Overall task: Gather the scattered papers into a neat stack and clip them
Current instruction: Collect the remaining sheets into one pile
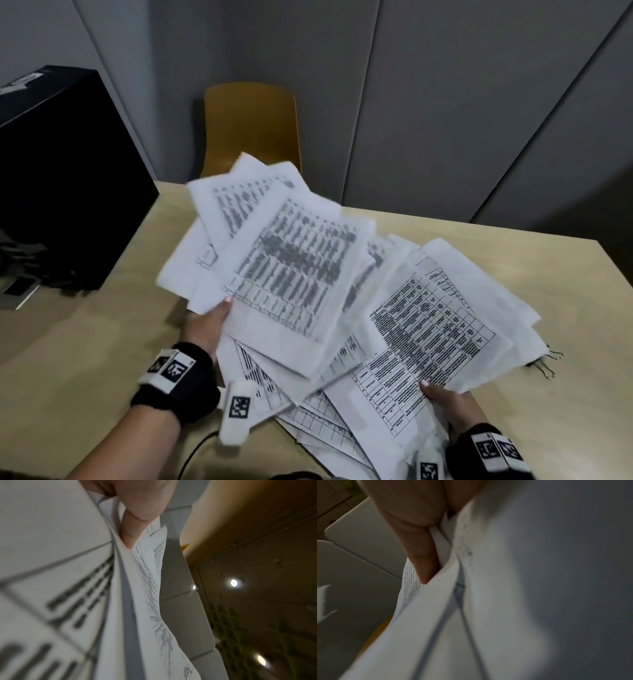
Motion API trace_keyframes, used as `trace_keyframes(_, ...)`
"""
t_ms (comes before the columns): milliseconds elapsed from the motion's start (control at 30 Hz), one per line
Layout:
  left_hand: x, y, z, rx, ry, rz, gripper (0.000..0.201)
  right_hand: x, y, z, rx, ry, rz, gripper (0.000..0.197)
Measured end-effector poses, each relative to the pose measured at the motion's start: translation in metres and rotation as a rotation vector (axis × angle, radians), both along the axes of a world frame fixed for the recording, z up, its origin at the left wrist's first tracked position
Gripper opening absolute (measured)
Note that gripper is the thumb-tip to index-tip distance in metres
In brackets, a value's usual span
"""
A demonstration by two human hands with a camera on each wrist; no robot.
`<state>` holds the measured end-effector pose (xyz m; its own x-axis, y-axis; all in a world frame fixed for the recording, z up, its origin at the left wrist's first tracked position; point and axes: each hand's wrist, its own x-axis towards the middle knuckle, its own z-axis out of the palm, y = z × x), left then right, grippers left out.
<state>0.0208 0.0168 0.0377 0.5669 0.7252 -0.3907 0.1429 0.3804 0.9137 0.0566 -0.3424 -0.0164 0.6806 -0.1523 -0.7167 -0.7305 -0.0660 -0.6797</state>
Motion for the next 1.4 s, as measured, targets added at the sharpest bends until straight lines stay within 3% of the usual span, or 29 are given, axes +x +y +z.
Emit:
trace_keyframes(167,-0.004,-0.026,-0.039,0.059,0.146,-0.291,0.024,-0.002,0.008,-0.002,0.011,-0.073,-0.004,0.052)
trace_keyframes(233,-0.003,-0.03,-0.05,0.099,0.249,-0.391,0.025,-0.003,0.007,0.003,0.036,-0.059,-0.02,0.041)
trace_keyframes(267,-0.002,-0.032,-0.053,0.118,0.285,-0.403,0.026,-0.005,0.007,0.007,0.068,-0.033,-0.018,0.03)
trace_keyframes(367,0.003,-0.036,-0.055,0.143,0.361,-0.361,0.027,-0.005,0.01,0.024,0.198,0.029,-0.054,0.051)
trace_keyframes(467,0.008,-0.045,-0.053,0.152,0.379,-0.307,0.019,-0.009,0.007,0.023,0.298,0.023,-0.091,0.043)
trace_keyframes(500,0.01,-0.048,-0.054,0.152,0.385,-0.302,0.02,-0.008,0.007,0.022,0.316,0.035,-0.109,0.051)
trace_keyframes(567,0.01,-0.058,-0.051,0.205,0.439,-0.335,0.03,-0.012,0.011,0.021,0.338,0.035,-0.056,0.088)
trace_keyframes(600,0.009,-0.063,-0.049,0.241,0.452,-0.375,0.035,-0.012,0.01,0.015,0.298,0.014,-0.015,0.106)
trace_keyframes(633,0.007,-0.067,-0.049,0.269,0.457,-0.435,0.039,-0.012,0.012,0.014,0.201,-0.009,0.037,0.111)
trace_keyframes(667,0.005,-0.071,-0.046,0.295,0.453,-0.505,0.041,-0.01,0.011,0.013,0.143,-0.033,0.075,0.099)
trace_keyframes(767,0.004,-0.069,-0.042,0.303,0.428,-0.673,0.039,-0.009,0.01,0.016,0.045,-0.091,0.065,0.039)
trace_keyframes(867,0.007,-0.054,-0.041,0.223,0.269,-0.687,0.024,-0.011,0.007,0.015,0.038,-0.104,0.081,0.018)
trace_keyframes(933,0.012,-0.042,-0.043,0.16,0.19,-0.534,0.015,-0.01,0.005,0.018,0.046,-0.098,0.093,0.015)
trace_keyframes(1000,0.018,-0.027,-0.055,0.132,0.191,-0.447,0.021,-0.01,0.005,0.025,0.049,-0.076,0.107,0.012)
trace_keyframes(1033,0.02,-0.021,-0.059,0.159,0.213,-0.446,0.023,-0.01,0.006,0.03,0.053,-0.087,0.107,0.022)
trace_keyframes(1100,0.024,-0.014,-0.063,0.259,0.295,-0.474,0.014,-0.011,0.012,0.048,0.09,-0.087,0.079,0.042)
trace_keyframes(1200,0.022,-0.017,-0.052,0.463,0.467,-0.517,0.007,-0.012,0.014,0.053,0.076,-0.106,0.073,0.046)
trace_keyframes(1400,0.005,-0.033,-0.048,0.443,0.526,-0.82,0.018,-0.005,0.001,0.023,0.086,-0.002,0.026,0.046)
